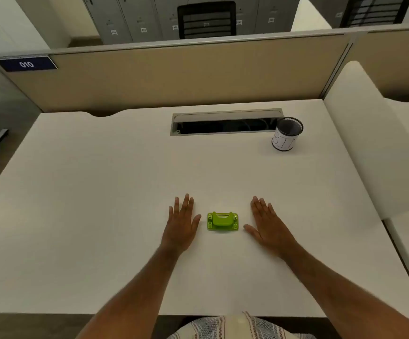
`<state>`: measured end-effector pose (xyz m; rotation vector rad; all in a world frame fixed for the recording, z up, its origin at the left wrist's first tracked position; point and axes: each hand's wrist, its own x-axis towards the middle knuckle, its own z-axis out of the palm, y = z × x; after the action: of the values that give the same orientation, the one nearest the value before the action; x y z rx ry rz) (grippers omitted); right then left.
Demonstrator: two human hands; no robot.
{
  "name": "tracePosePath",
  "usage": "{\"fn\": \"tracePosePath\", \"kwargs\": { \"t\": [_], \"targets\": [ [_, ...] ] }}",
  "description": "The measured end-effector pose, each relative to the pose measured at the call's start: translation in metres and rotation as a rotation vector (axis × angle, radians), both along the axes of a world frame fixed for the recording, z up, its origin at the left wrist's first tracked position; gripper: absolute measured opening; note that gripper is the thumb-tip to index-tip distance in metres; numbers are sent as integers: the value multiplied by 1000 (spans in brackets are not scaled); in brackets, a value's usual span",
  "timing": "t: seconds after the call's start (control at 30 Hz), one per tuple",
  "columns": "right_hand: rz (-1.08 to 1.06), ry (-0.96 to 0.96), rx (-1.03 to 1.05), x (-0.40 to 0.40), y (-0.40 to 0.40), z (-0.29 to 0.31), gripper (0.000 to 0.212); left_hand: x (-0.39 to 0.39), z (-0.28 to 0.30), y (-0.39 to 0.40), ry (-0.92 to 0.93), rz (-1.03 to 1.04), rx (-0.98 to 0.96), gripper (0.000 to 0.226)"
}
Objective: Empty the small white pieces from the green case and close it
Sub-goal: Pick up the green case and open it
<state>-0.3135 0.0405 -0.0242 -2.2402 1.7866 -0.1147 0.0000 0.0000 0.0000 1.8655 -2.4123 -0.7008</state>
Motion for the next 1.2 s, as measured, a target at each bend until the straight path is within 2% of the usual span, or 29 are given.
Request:
{"fn": "tracePosePath", "kwargs": {
  "t": [0.13, 0.23, 0.33, 0.47, 0.53, 0.67, 0.83, 1.03, 1.2],
  "targets": [
    [-47, 52, 15, 1, 7, -3, 91, 1, -12, 11, -29, 43, 46, 92],
    [-48, 23, 19, 0, 6, -7, 90, -1, -16, 14, -56, 39, 28, 86],
    [-78, -116, 10, 4, 6, 2, 85, -1, -17, 15, -62, 36, 18, 84],
    [-79, -443, -48, 26, 9, 24, 69, -2, -19, 16, -71, 38, 19, 83],
    [-48, -517, -35, 39, 8, 28, 67, -3, -19, 15, -72, 44, 23, 83],
    [25, -478, -39, 57, -1, 24, 66, -3, -20, 16, -74, 46, 19, 84],
    [105, -359, -76, 65, -12, 17, 44, -2, -18, 14, -50, 33, 24, 86],
    [44, -297, -92, 68, -19, 20, 42, 1, -18, 13, -25, 38, 39, 88],
    [-46, -371, -47, 70, -29, 27, 37, 1, -13, 13, -16, 43, 70, 78]
  ]
}}
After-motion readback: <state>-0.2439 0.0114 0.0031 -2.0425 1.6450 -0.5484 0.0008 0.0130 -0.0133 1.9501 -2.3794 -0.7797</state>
